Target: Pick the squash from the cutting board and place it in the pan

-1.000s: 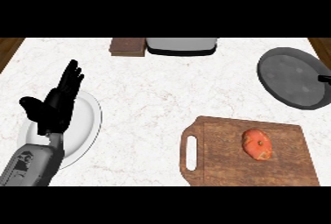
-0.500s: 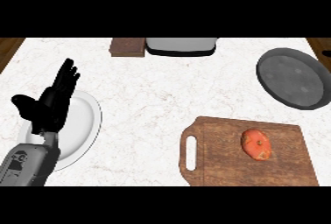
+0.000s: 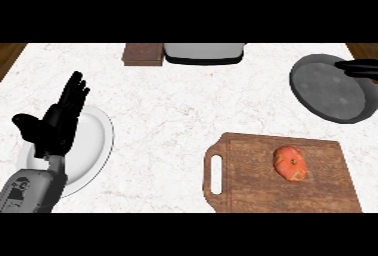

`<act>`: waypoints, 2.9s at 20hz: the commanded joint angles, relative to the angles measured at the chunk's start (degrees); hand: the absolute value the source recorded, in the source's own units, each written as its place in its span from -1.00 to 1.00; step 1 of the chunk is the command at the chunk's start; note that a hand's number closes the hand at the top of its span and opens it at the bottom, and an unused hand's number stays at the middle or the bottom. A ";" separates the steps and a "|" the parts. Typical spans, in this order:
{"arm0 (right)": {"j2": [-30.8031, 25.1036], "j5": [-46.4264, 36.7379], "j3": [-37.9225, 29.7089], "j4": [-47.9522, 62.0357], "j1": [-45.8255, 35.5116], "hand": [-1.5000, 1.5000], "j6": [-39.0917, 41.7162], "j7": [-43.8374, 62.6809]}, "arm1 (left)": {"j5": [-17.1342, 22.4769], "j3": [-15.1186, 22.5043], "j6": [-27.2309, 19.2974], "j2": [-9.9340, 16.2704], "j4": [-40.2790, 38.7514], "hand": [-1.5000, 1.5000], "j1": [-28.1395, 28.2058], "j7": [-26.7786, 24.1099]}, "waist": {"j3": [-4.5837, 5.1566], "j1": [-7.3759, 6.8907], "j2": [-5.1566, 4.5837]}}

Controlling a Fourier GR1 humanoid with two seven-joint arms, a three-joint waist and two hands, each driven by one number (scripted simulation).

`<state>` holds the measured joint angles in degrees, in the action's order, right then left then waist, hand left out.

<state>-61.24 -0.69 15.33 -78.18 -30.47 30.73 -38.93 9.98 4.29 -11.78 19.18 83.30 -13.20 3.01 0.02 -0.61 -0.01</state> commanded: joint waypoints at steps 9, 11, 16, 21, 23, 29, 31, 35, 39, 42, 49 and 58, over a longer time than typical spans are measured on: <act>2.39 -3.70 1.47 -11.48 8.21 -1.00 4.02 4.38 | -2.86 -1.19 -0.49 -2.17 -0.86 0.00 -0.70 -0.28 | -0.02 0.70 0.03; 4.00 -3.23 -0.16 -12.69 7.36 -1.00 5.49 8.99 | -1.36 -2.98 2.57 -1.45 -2.29 0.00 0.01 -1.67 | 0.00 0.60 0.01; 8.16 -11.51 0.68 -9.08 8.86 -1.00 2.07 7.85 | -1.23 -4.92 3.58 0.07 -0.07 0.00 -2.00 2.49 | -0.03 0.42 -0.04; 10.54 -16.50 2.12 -6.49 7.12 -1.00 4.79 6.90 | -1.60 -5.02 3.75 -1.59 0.60 0.00 -2.16 2.97 | -0.03 0.19 -0.05; 9.90 -15.81 0.20 -6.58 5.59 -1.00 8.40 6.71 | -3.85 -4.27 2.65 -2.80 0.46 0.00 -0.39 1.05 | -0.02 0.30 -0.02; 13.19 -22.13 4.79 -7.47 8.42 -1.00 5.02 5.64 | -2.90 -5.93 4.98 -2.60 -1.21 0.00 -1.10 -0.07 | -0.02 0.44 0.02; 13.83 -26.47 6.47 -0.04 5.75 -1.00 2.81 -0.31 | -2.64 -6.69 4.76 -2.45 -1.87 0.00 -3.25 1.80 | -0.05 0.01 -0.15; 15.15 -28.30 6.25 -5.20 7.38 -1.00 3.53 3.51 | -2.56 -7.71 6.81 -1.83 -2.00 0.00 -2.86 1.63 | -0.02 0.49 -0.04; 14.69 -34.09 6.96 -5.37 8.01 -1.00 0.92 4.42 | -4.53 -5.93 5.79 -4.72 -0.59 0.00 2.78 -2.11 | -0.01 0.33 -0.03; 16.30 -37.75 8.09 -7.09 7.04 -1.00 1.30 7.09 | -3.79 -7.54 6.13 -3.34 1.07 0.00 0.38 2.10 | -0.01 0.39 0.01; 20.43 -43.71 7.19 -11.24 10.14 -1.00 3.44 11.33 | -6.44 -7.16 5.13 -5.99 -2.62 0.00 -2.45 0.72 | 0.00 0.77 0.05; 22.69 -50.97 5.58 -7.29 8.87 -1.00 4.55 7.34 | -6.41 -8.87 7.33 -6.27 -1.67 0.00 -0.50 -0.62 | -0.01 0.62 0.02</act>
<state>-38.65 -49.29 22.55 -84.12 -21.22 31.68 -30.39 3.64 -3.66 -4.99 13.54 83.30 -13.18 3.90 0.00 -0.12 0.00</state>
